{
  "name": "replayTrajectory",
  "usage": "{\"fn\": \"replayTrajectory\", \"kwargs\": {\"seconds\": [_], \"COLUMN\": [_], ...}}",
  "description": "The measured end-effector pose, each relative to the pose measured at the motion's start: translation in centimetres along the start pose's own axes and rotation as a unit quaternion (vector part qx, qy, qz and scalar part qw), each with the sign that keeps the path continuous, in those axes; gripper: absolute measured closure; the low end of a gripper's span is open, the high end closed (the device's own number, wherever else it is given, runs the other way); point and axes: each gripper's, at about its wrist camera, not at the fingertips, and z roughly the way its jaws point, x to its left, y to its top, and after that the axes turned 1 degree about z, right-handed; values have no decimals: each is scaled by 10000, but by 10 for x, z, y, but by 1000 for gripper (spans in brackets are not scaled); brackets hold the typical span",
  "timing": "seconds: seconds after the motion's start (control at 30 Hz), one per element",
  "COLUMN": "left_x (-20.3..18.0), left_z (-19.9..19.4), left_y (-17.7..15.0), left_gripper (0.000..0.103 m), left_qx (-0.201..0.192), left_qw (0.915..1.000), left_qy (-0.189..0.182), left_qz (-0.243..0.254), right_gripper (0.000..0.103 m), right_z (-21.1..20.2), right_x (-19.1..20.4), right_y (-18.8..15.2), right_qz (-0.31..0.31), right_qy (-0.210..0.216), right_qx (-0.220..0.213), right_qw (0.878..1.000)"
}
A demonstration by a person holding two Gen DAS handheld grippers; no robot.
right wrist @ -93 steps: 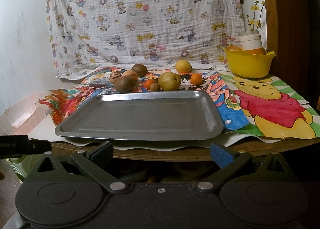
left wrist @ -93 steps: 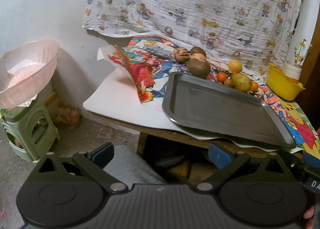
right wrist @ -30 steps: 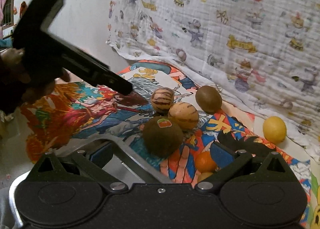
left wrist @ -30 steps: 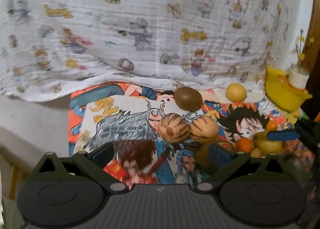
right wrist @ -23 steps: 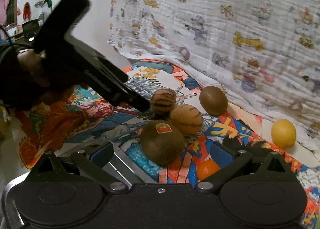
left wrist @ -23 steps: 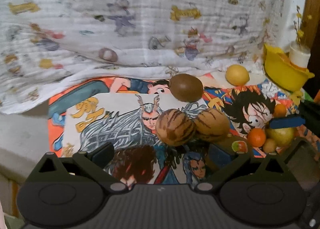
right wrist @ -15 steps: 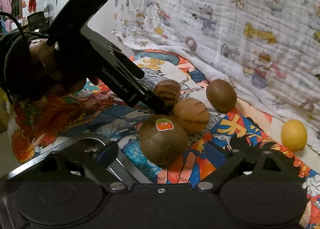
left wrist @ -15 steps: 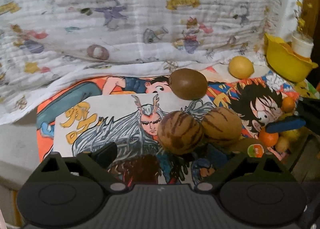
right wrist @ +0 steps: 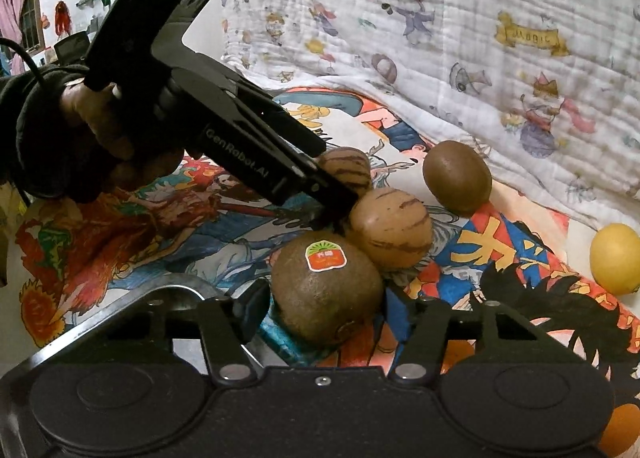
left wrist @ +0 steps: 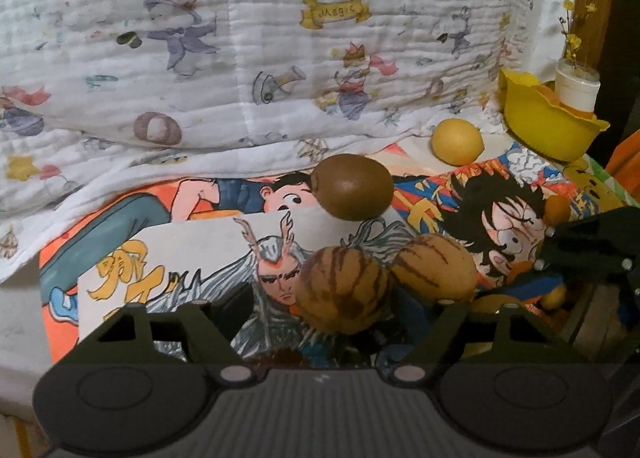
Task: Organize fruits
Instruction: 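Grasp a striped round fruit with the left tool while the right tool grasps the stickered kiwi, then carry the striped fruit with the left tool while the right tool carries the kiwi to the tray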
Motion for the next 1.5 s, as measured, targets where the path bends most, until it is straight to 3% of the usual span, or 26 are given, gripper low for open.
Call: {"fn": "replayTrajectory", "kwargs": {"seconds": [0.33, 0.5, 0.67, 1.0, 1.23, 1.5], "left_x": [5, 6, 3, -4, -28, -78], "left_z": [3, 2, -7, -53, -95, -138], "left_y": [0, -2, -6, -17, -39, -83], "left_gripper": [47, 47, 48, 48, 48, 48], "left_qx": [-112, -182, -175, -398, -578, -589], "left_qw": [9990, 9980, 9973, 9927, 9889, 9879], "left_qy": [-345, -331, -89, -11, -84, -117], "left_qz": [-251, -503, -711, -1142, -1363, -1429], "right_gripper": [43, 44, 45, 45, 45, 45], "right_z": [1, 1, 0, -27, -63, -107], "right_x": [-1, -1, 1, 7, 19, 52], "right_y": [0, 0, -2, -1, -7, -37], "right_qz": [20, 23, -80, -167, -188, -344], "right_qy": [-17, -18, -64, -158, -49, 215], "right_qx": [-17, -59, -155, -543, -552, -486], "right_qw": [10000, 10000, 9998, 9983, 9983, 9980]}}
